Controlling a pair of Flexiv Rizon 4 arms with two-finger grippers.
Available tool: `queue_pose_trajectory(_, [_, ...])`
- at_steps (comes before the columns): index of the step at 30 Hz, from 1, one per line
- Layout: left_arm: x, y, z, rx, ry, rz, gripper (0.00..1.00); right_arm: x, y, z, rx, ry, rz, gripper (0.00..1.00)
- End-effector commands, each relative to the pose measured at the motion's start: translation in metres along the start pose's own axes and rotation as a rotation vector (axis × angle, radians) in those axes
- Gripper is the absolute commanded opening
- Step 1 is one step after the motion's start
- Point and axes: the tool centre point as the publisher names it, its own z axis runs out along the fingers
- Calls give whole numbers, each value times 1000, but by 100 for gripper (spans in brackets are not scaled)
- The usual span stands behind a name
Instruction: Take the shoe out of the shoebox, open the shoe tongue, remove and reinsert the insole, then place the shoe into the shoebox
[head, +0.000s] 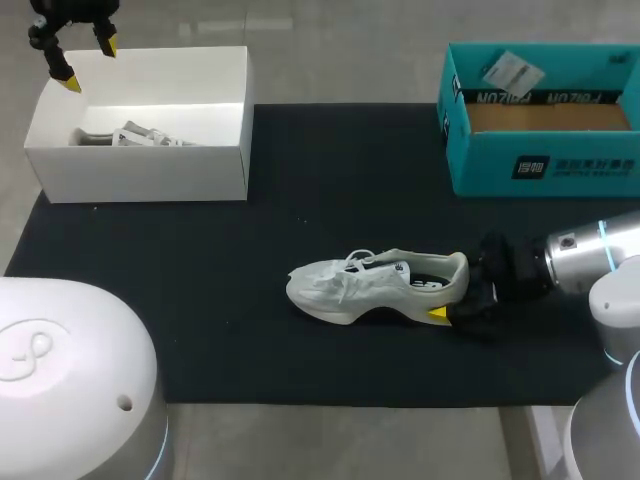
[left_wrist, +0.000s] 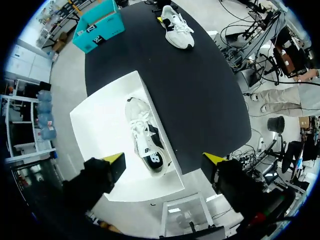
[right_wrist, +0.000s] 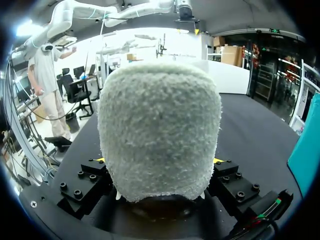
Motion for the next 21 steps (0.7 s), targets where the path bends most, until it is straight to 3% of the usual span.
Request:
queue_pose_trajectory(1, [3, -11, 3, -8, -1, -25, 100, 0, -2, 4, 2, -2, 0, 0])
queue_pose_trajectory(3, [-1, -29, 5, 3, 52, -157, 100, 0, -2, 4, 2, -2, 0, 0])
queue_pose_trajectory(6, [0, -58, 6, 37, 46, -326, 100, 0, -2, 4, 2, -2, 0, 0])
queue_pose_trajectory(7, [2, -68, 6, 93, 94, -392, 100, 0, -2, 4, 2, -2, 0, 0])
queue_pose_trajectory(10, [7, -100, 10, 49, 73, -571, 100, 0, -2, 4, 2, -2, 0, 0])
queue_pose_trajectory(11, [8, -108, 9, 113, 110, -622, 100, 0, -2, 4, 2, -2, 0, 0])
queue_pose_trajectory(12, [8, -115, 8, 119, 108, -663, 100, 0, -2, 4, 2, -2, 0, 0])
queue_pose_trajectory(13, [10, -125, 8, 68, 69, -717, 100, 0, -2, 4, 2, -2, 0, 0])
queue_pose_trajectory(21, [14, -170, 18, 20, -7, -1194, 100, 0, -2, 4, 2, -2, 0, 0])
